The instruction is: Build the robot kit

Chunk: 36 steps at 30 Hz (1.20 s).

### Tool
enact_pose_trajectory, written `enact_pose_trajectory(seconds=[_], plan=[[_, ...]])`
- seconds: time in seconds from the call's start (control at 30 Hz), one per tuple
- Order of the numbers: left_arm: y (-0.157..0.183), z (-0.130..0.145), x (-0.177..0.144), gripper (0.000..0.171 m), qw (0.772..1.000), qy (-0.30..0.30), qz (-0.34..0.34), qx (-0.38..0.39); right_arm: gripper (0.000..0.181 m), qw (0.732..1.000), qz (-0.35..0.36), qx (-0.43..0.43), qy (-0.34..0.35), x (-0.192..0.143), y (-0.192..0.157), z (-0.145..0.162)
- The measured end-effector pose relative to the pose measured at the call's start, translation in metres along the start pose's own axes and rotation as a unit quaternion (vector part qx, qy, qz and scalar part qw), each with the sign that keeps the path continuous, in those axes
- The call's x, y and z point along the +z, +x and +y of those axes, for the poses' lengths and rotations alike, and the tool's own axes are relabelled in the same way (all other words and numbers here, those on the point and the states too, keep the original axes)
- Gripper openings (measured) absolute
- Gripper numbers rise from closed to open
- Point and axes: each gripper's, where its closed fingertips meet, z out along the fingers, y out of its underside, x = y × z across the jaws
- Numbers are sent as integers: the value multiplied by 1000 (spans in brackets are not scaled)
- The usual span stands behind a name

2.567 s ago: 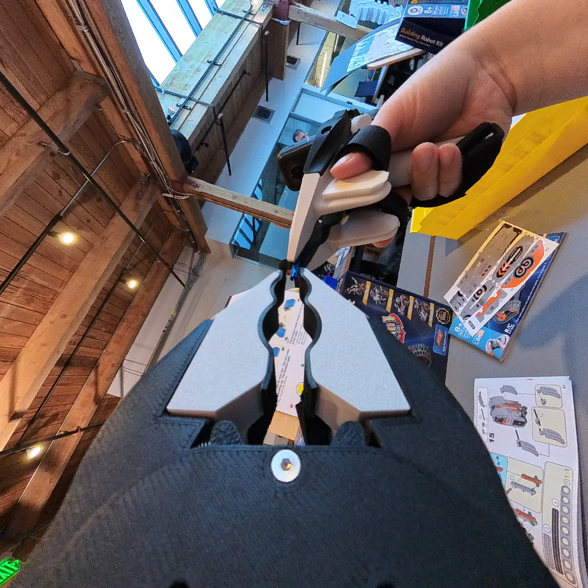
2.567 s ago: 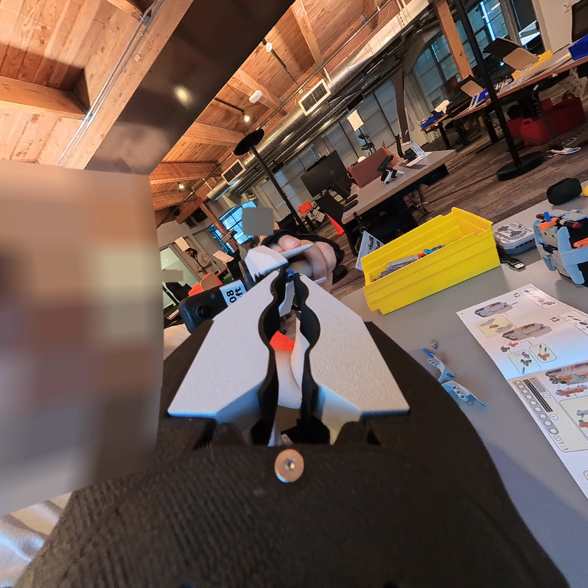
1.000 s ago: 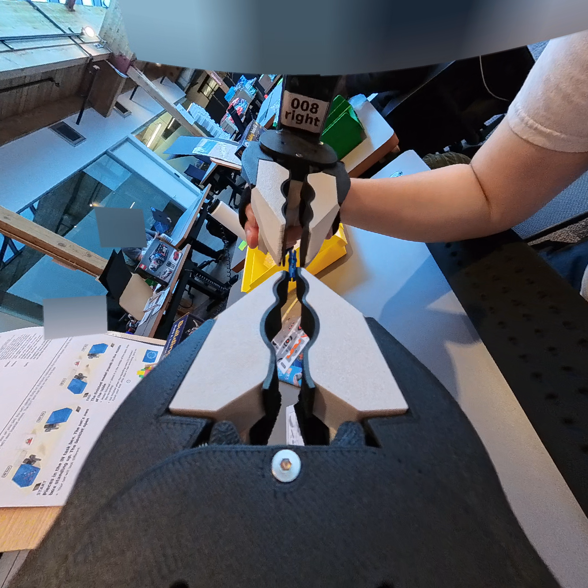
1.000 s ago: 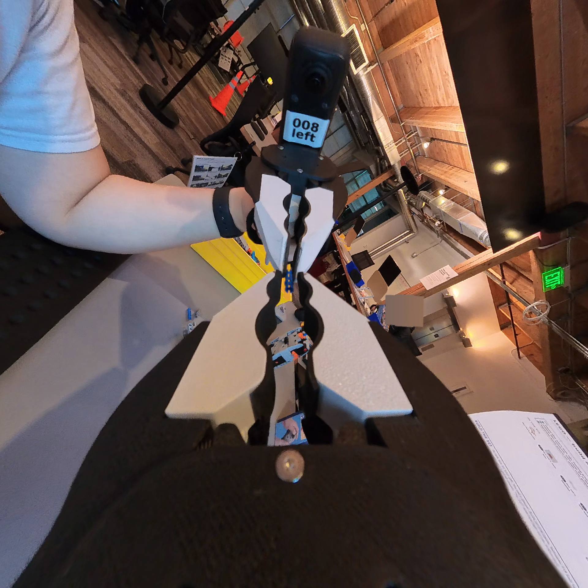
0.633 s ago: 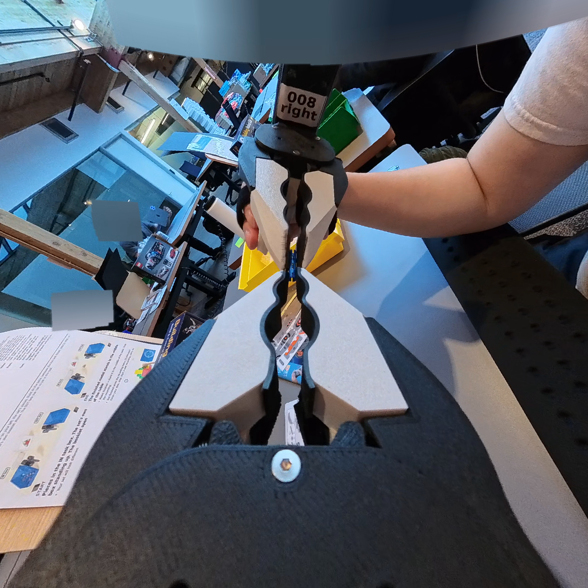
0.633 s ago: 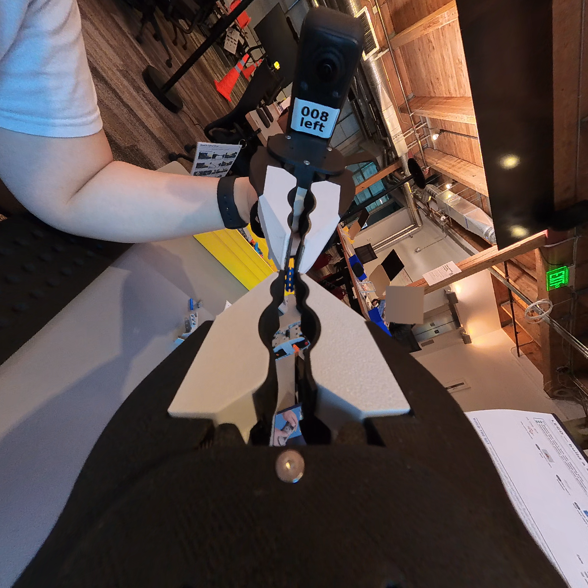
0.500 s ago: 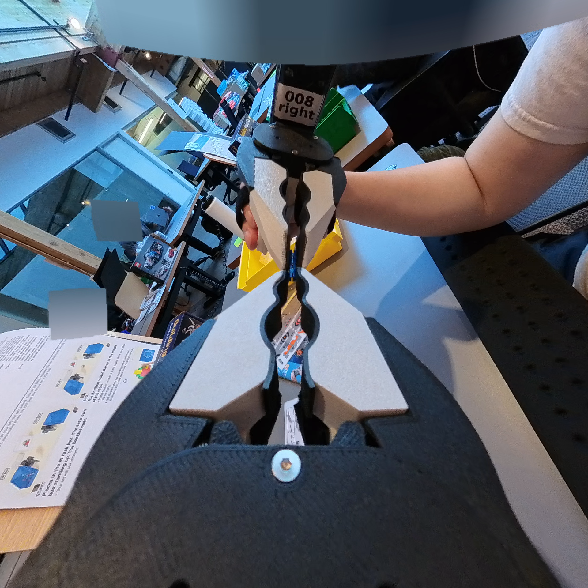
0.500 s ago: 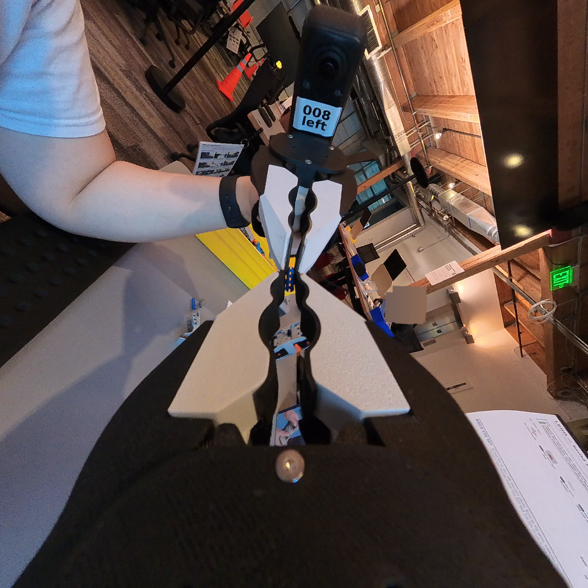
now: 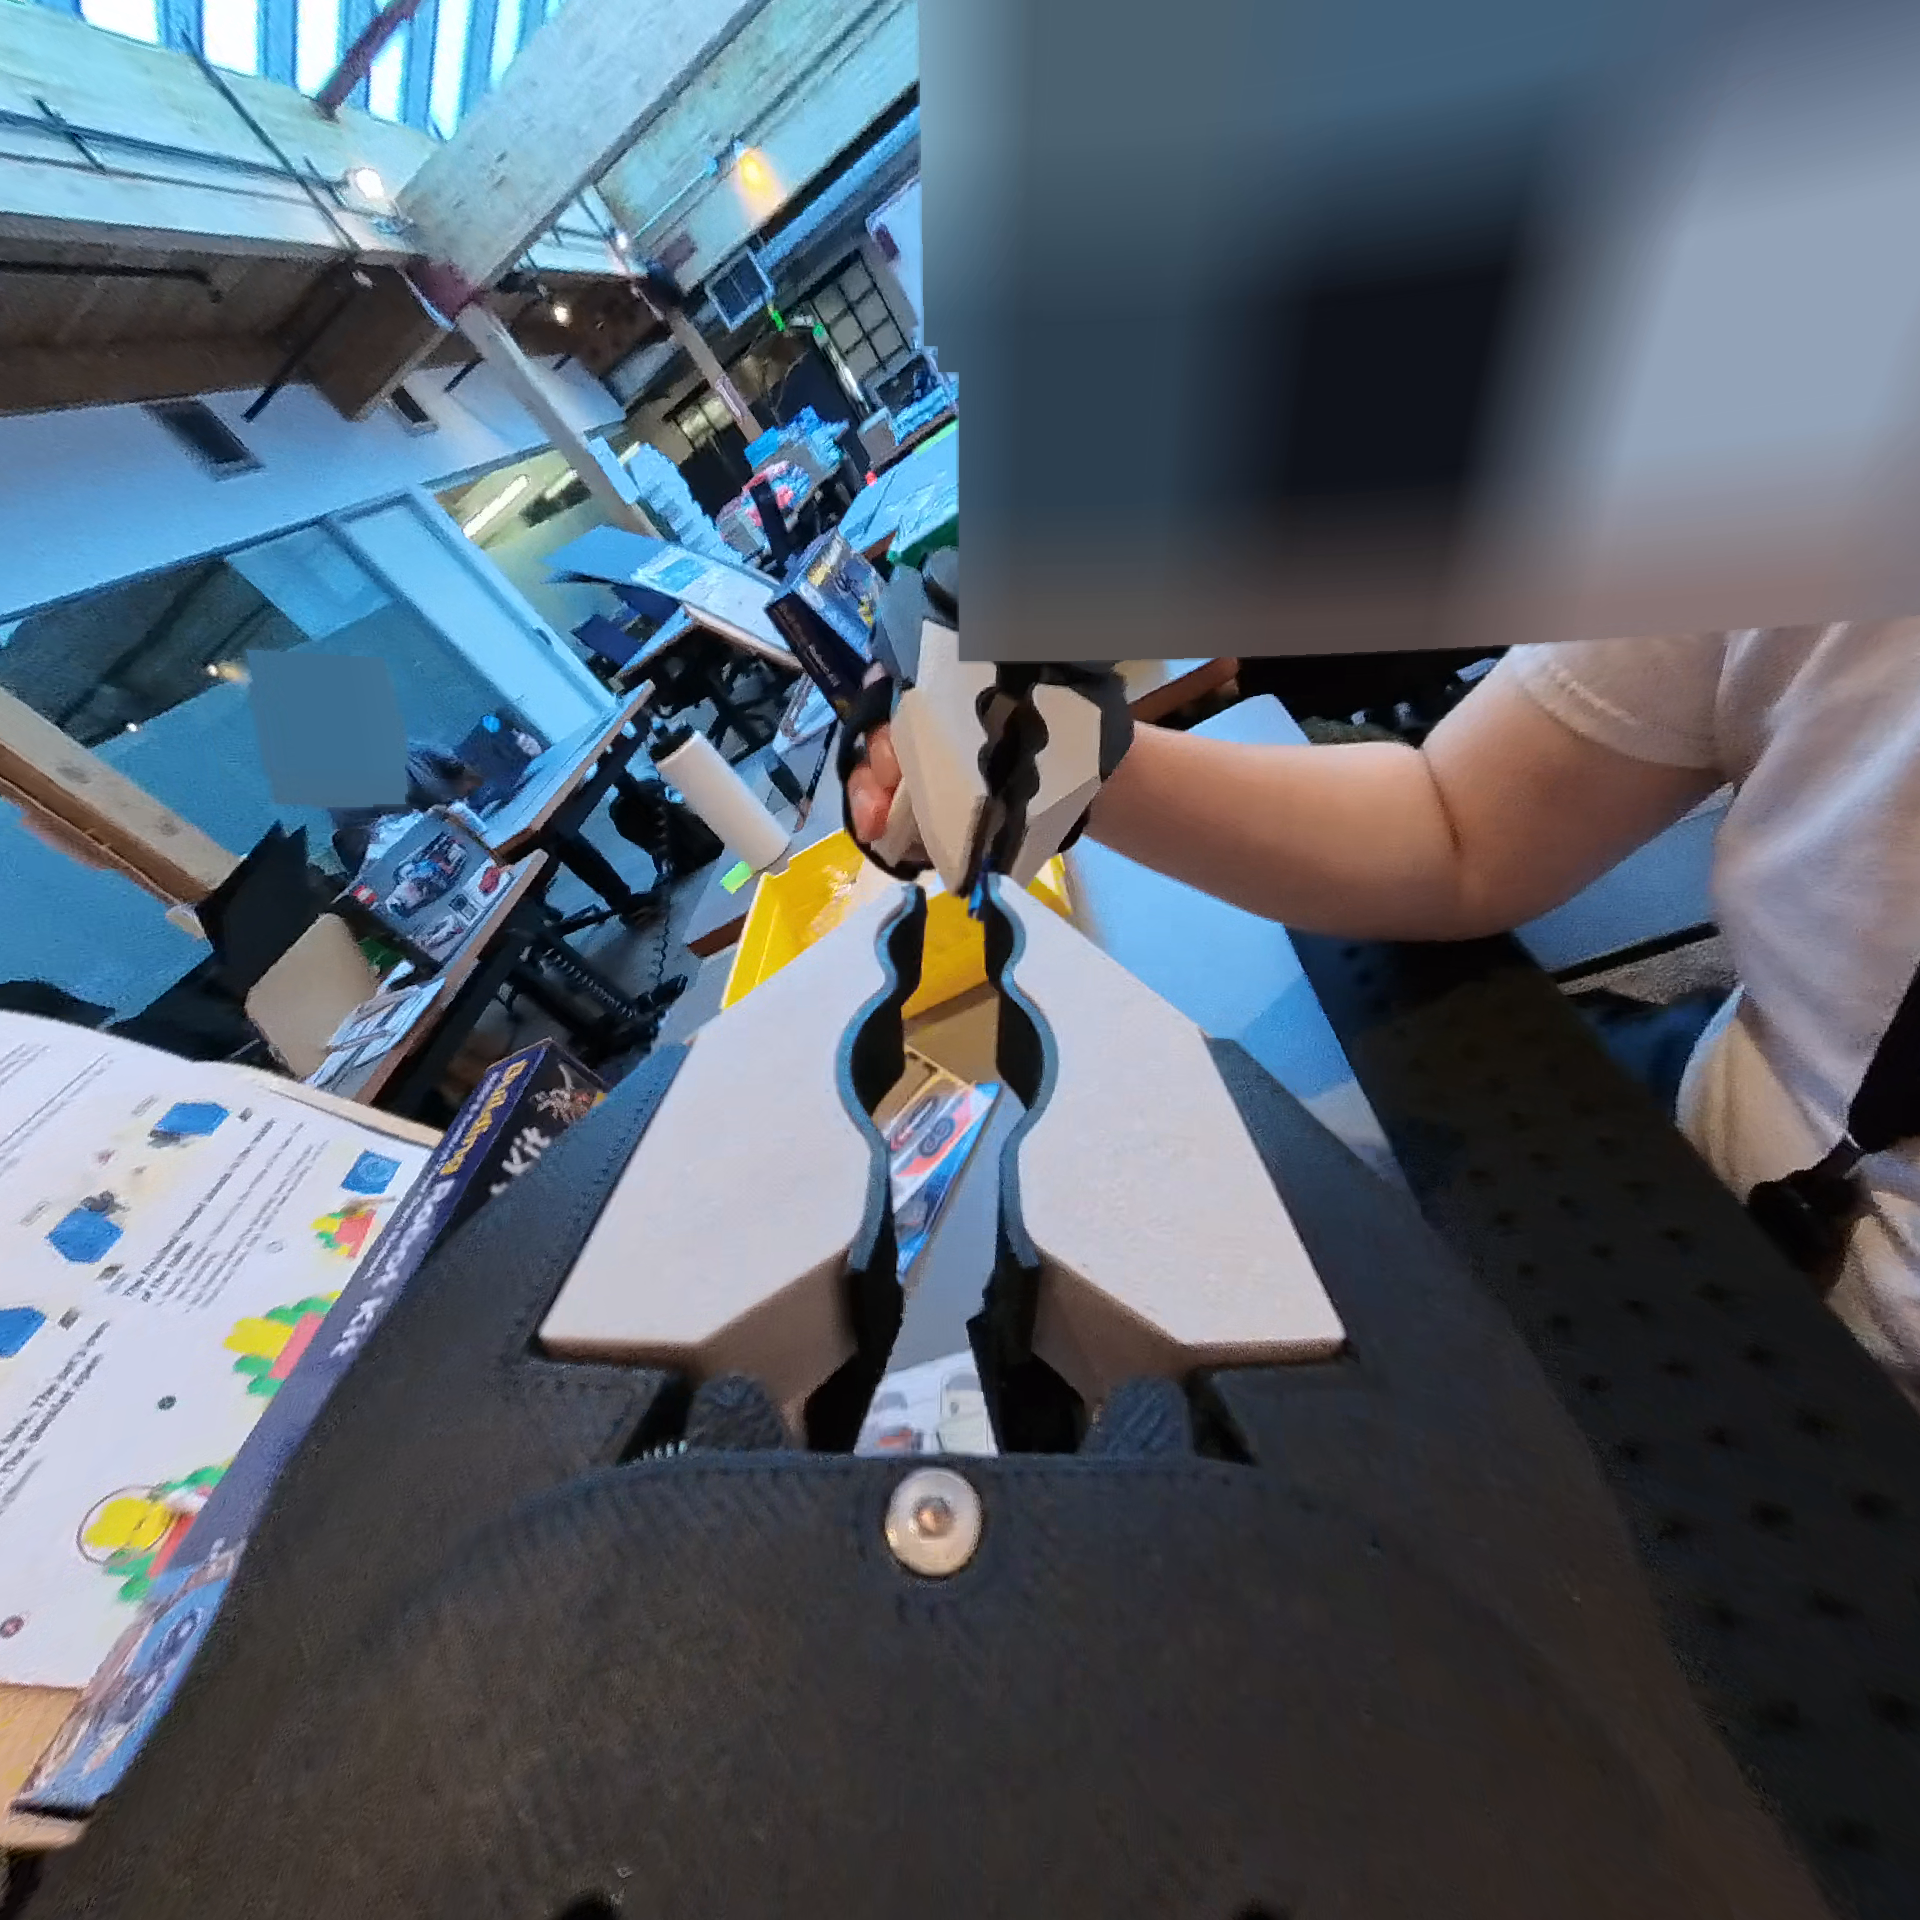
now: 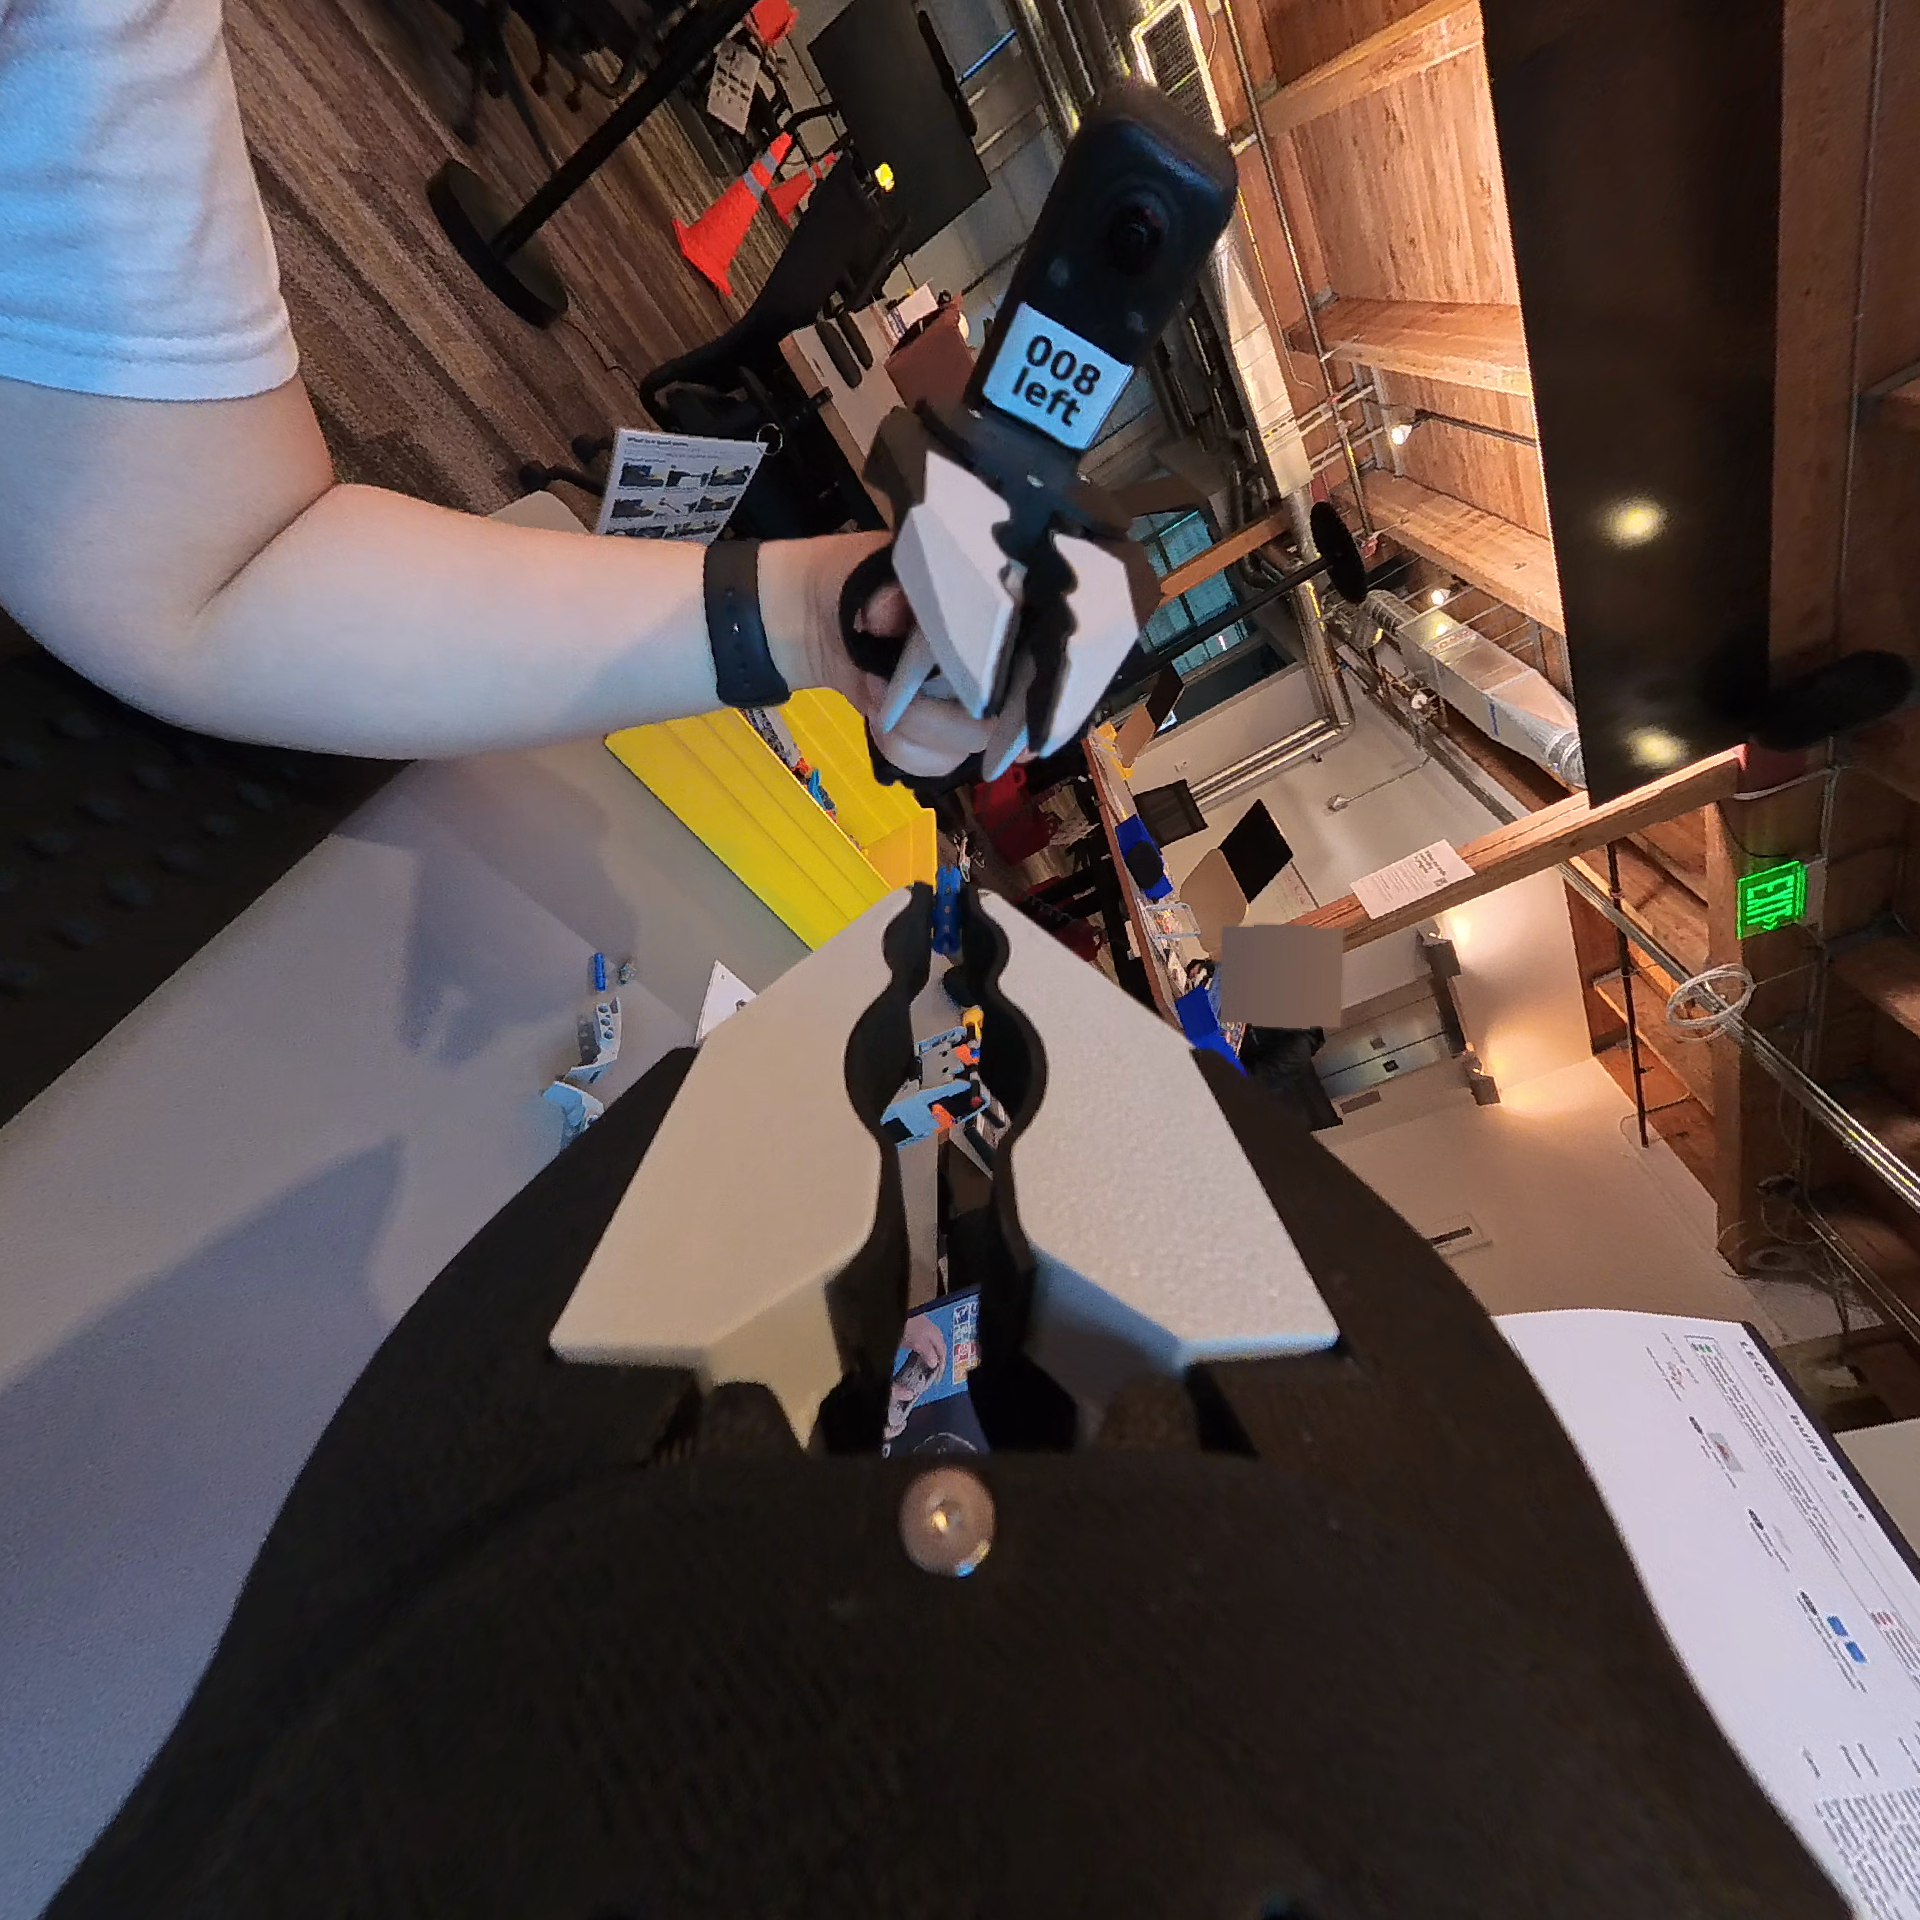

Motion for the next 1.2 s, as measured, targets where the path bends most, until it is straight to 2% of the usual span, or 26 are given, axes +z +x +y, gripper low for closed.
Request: enact_pose_trajectory(seconds=[0.1,0.2,0.27,0.33,0.4,0.5,0.57,0.63,0.7,0.8,0.87,1.0,1.1,1.2], plan=[[2,12,5,10,999,-33,6,-6,3,1000,1,2,-11,-2,1,5],[-1,46,14,11,994,-109,6,-11,3,999,18,-4,-44,-11,8,15],[9,77,23,14,986,-158,52,-31,3,997,46,-12,-69,-26,19,21],[27,107,37,2,975,-180,118,-46,3,994,79,-12,-76,-46,31,20],[32,141,58,5,963,-231,135,-42,2,991,109,-12,-77,-66,42,17],[49,189,89,14,930,-320,173,-46,3,986,140,-20,-93,-86,51,16],[54,218,104,20,911,-371,173,-46,3,983,150,-25,-103,-93,54,16],[53,244,113,17,896,-408,159,-67,3,982,153,-29,-109,-96,54,15],[51,263,120,13,888,-421,145,-114,3,981,154,-33,-112,-97,54,14],[54,282,128,16,869,-427,148,-202,3,982,148,-34,-115,-95,53,14],[60,288,128,22,853,-437,161,-233,4,982,146,-34,-119,-94,52,15],[68,296,122,25,843,-462,177,-213,3,981,145,-32,-122,-95,53,17],[67,297,125,21,846,-463,171,-202,3,981,149,-31,-118,-98,54,15],[68,304,123,21,841,-480,170,-186,3,981,152,-29,-118,-100,54,15]])
